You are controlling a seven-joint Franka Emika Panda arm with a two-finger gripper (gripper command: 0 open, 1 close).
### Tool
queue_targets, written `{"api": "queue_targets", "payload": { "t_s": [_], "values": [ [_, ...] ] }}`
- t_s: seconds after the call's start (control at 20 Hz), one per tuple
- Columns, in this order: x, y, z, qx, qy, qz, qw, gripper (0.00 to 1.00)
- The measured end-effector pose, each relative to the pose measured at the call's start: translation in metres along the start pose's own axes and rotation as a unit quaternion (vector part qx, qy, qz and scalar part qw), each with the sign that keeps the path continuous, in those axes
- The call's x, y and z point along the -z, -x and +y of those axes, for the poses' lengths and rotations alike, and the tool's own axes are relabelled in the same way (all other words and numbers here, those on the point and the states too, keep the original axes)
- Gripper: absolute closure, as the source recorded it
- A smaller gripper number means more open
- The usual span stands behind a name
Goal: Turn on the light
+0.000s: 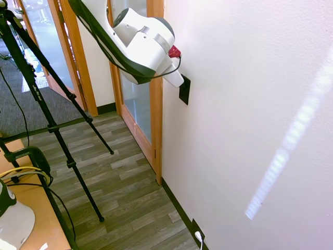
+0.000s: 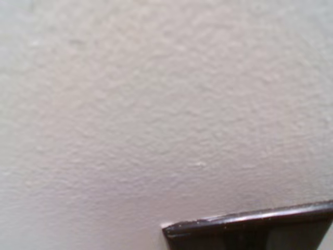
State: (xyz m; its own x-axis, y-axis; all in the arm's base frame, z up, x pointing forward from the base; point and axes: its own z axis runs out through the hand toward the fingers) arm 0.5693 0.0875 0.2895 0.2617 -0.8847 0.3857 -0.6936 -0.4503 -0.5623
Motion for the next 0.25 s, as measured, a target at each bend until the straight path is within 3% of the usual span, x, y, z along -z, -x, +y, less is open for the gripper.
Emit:
{"api": "queue_targets", "payload": {
  "t_s": [0.25],
  "values": [
    [0.041,-0.014,-0.029,-0.013,-0.042,0.003,0.9990,0.00]
  ]
}}
